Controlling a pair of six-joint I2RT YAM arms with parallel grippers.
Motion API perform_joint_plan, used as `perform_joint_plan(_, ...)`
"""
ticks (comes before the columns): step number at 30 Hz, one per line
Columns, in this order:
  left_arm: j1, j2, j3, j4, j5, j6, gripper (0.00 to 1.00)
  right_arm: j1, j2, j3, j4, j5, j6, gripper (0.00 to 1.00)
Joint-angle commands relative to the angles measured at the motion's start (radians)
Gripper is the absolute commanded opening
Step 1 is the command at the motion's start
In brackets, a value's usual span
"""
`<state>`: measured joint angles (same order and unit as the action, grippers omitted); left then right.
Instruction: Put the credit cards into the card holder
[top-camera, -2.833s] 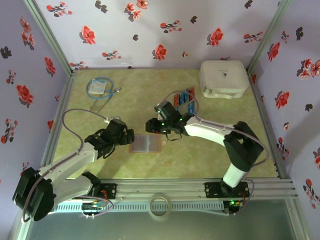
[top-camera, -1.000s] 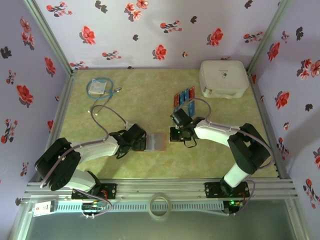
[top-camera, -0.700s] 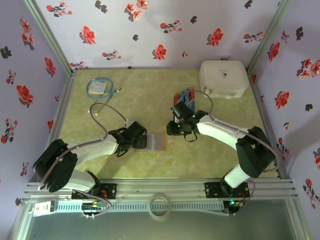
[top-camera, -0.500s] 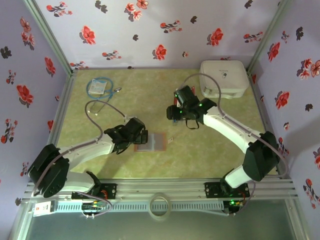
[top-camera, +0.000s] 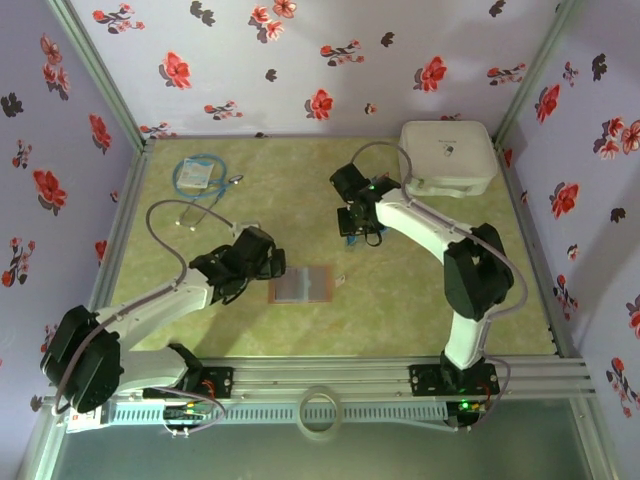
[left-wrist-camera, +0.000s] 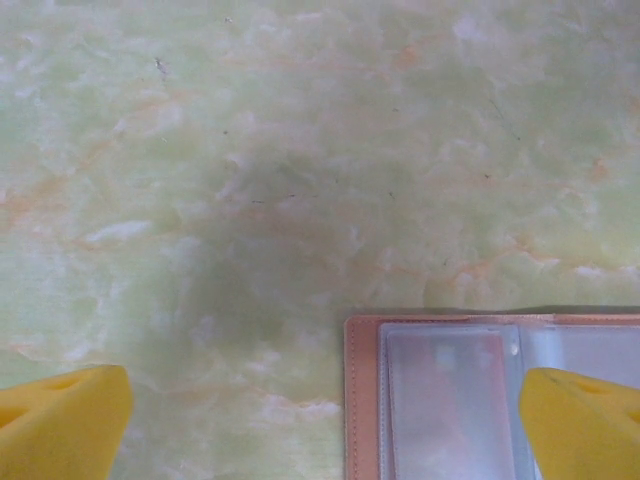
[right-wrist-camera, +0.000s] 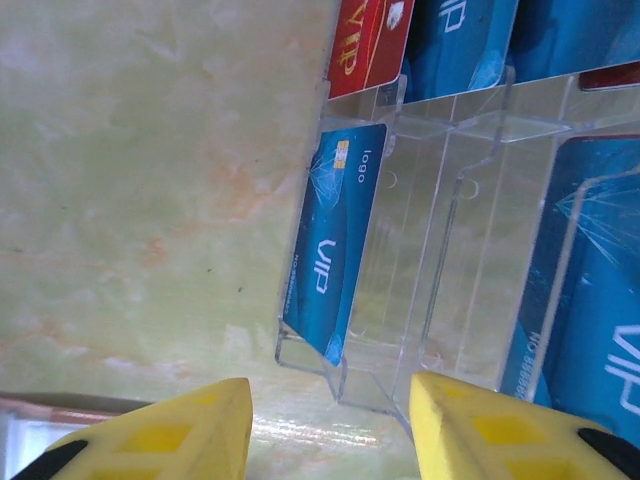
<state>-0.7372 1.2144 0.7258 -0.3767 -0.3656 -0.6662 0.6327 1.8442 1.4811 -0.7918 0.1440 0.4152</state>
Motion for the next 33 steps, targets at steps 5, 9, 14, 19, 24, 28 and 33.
perform_joint_plan(5,0.035,-0.040,-0.055,0.004,0.023,0.026,1.00,-0.004,0.099,0.097,-0.062,0.061,-0.035,0.45)
perform_joint_plan(9,0.046,-0.059,-0.079,0.016,0.034,0.024,1.00,-0.004,0.156,0.142,-0.084,0.064,-0.045,0.44)
perform_joint_plan(14,0.056,-0.086,-0.107,0.028,0.044,0.021,1.00,-0.005,0.202,0.175,-0.099,0.066,-0.048,0.44)
perform_joint_plan(19,0.063,-0.102,-0.129,0.039,0.046,0.018,1.00,-0.004,0.232,0.196,-0.105,0.049,-0.045,0.43)
perform_joint_plan(24,0.067,-0.107,-0.139,0.042,0.049,0.019,1.00,-0.006,0.237,0.196,-0.093,0.023,-0.036,0.40)
perform_joint_plan(28,0.069,-0.107,-0.143,0.047,0.051,0.020,1.00,-0.007,0.230,0.196,-0.083,0.005,-0.026,0.35)
perform_joint_plan(33,0.069,-0.104,-0.146,0.052,0.057,0.019,1.00,-0.020,0.223,0.196,-0.073,-0.016,-0.017,0.33)
